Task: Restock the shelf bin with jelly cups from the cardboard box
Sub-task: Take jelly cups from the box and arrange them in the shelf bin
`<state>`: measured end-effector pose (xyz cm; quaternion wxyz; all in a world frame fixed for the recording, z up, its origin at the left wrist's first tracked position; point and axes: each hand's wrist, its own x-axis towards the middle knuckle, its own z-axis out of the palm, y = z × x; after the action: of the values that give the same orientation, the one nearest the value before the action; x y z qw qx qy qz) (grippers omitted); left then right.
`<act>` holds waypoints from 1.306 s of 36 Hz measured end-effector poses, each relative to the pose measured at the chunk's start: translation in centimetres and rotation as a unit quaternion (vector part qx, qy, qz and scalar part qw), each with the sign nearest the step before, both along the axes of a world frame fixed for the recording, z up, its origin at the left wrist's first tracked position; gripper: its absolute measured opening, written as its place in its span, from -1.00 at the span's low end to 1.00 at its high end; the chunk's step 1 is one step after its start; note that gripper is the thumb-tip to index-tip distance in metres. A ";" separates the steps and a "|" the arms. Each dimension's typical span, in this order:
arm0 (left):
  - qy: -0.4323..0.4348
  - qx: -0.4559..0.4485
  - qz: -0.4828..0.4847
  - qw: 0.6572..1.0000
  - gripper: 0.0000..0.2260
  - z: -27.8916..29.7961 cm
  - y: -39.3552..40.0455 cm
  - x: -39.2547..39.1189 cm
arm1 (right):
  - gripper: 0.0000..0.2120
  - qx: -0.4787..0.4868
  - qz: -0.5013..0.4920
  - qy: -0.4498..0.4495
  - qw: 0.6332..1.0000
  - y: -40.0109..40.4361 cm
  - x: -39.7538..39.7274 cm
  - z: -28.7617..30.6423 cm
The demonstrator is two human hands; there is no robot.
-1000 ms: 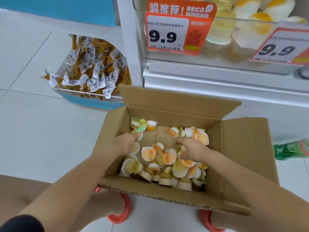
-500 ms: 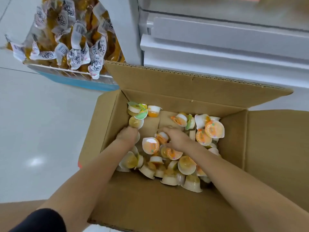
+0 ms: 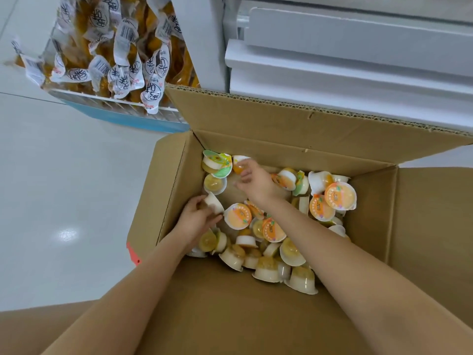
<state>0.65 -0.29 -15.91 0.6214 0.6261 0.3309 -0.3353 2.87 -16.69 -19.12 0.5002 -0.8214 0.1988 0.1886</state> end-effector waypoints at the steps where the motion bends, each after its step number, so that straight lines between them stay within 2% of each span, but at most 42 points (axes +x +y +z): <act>1: 0.021 -0.055 0.047 0.997 -0.65 0.3 -0.1 0.3 | -0.49 -0.016 0.021 -0.008 1.000 0.5 0.4 0.1; 4: 0.051 -0.147 0.098 0.983 -0.72 1.3 0.0 1.1 | -0.37 -0.127 0.109 -0.047 0.985 1.6 1.4 0.1; 11: 0.068 -0.152 0.090 0.982 -0.76 1.5 0.1 1.3 | -0.39 -0.245 0.118 -0.059 0.961 4.0 2.1 -0.3; 15: 0.069 -0.159 0.091 0.981 -0.76 1.4 -0.1 1.3 | -0.45 -0.221 0.112 -0.066 0.967 3.9 1.8 -0.6; 21: 0.088 -0.158 0.108 0.978 -0.75 1.1 -0.2 1.5 | -0.57 -0.160 0.071 -0.129 0.976 4.0 1.3 -1.8; 25: 0.083 -0.150 0.119 0.978 -0.74 1.3 -0.3 1.4 | -0.38 -0.137 0.092 -0.100 0.981 4.0 1.9 -1.8; 26: 0.084 -0.145 0.122 0.978 -0.74 1.3 -0.4 1.4 | -0.38 -0.140 0.107 -0.090 0.980 4.0 2.0 -1.8; 29: 0.088 -0.135 0.111 0.981 -0.71 1.5 -0.4 1.3 | -0.56 -0.143 0.143 -0.087 0.975 3.7 1.6 -1.9; 32: 0.095 -0.141 0.110 0.979 -0.70 2.2 -0.5 1.4 | -0.63 -0.114 0.118 -0.076 0.983 2.8 0.4 -1.0; 35: 0.096 -0.158 0.112 0.976 -0.66 3.4 -0.5 1.6 | -0.49 -0.073 0.071 -0.070 0.992 0.9 -1.2 1.4; 37: 0.087 -0.183 0.113 0.973 -0.63 4.6 -0.6 1.8 | -0.44 -0.059 0.076 -0.078 0.992 -0.6 -2.3 3.7; 39: 0.075 -0.214 0.106 0.968 -0.68 6.5 -1.0 2.2 | -0.41 -0.049 0.105 -0.089 0.989 -2.1 -3.1 6.6; 43: 0.053 -0.231 -0.019 0.971 -0.83 12.5 -2.3 3.2 | -0.34 -0.063 0.136 -0.119 0.982 -4.6 -3.5 13.6; 47: 0.019 -0.239 -0.144 0.960 -0.76 19.0 -3.8 3.7 | -0.41 -0.095 0.172 -0.167 0.966 -6.7 -3.9 22.0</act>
<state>4.39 -4.07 3.13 0.6918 0.4937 0.1593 -0.5023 -1.05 -23.36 2.87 0.4058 -0.9069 -0.0151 0.1122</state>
